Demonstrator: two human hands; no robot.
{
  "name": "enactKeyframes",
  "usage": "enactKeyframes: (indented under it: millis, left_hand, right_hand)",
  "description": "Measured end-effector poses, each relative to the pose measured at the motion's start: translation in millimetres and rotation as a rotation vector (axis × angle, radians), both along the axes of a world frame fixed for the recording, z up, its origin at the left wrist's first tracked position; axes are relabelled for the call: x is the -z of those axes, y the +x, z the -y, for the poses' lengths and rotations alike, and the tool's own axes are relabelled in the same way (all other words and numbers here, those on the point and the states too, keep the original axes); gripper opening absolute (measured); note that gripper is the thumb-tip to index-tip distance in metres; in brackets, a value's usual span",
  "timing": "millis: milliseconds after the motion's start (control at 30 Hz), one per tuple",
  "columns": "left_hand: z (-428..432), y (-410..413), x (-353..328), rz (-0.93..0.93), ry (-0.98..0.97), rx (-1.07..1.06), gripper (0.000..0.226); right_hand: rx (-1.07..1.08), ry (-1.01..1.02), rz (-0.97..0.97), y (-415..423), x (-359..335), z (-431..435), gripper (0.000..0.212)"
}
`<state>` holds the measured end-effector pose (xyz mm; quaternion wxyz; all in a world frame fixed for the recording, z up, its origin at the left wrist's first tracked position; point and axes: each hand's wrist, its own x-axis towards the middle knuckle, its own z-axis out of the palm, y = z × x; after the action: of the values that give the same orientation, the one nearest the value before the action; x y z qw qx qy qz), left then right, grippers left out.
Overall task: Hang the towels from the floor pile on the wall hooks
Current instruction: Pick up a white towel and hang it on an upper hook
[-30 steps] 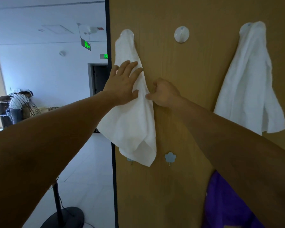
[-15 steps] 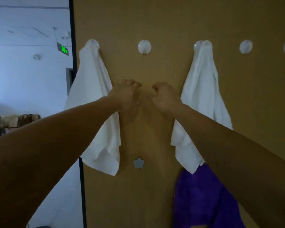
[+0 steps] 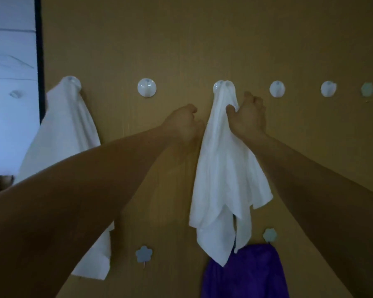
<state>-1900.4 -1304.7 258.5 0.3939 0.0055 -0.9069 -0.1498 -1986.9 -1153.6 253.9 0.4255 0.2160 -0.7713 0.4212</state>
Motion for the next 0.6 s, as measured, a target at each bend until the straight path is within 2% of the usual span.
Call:
enactKeyframes:
  millis: [67, 133, 200, 267, 367, 500, 600]
  left_hand:
    - [-13, -12, -12, -0.007, 0.048, 0.05, 0.056]
    - [-23, -23, -21, -0.02, 0.083, 0.065, 0.039]
    - [-25, -32, -27, -0.03, 0.071, 0.058, 0.022]
    - [-25, -38, -28, 0.012, 0.067, 0.079, 0.021]
    - [-24, -45, -27, 0.057, 0.183, 0.19, 0.017]
    - [-32, -36, -38, -0.226, 0.432, 0.316, 0.021]
    - [-26, -17, -52, -0.347, 0.589, 0.283, 0.018]
  right_hand:
    - [-0.076, -0.033, 0.082, -9, -11, 0, 0.062]
    - [-0.16, -0.013, 0.164, -17, -19, 2, 0.059]
    - [-0.225, 0.017, 0.222, -27, -24, 5, 0.048]
    - [-0.283, -0.054, 0.24, -31, -28, 8, 0.033]
    - [-0.34, -0.216, 0.123, -24, -39, 11, 0.024]
    - [-0.438, -0.353, -0.116, 5, -58, 10, 0.011]
    - [-0.482, -0.285, -0.108, 17, -55, 2, 0.016]
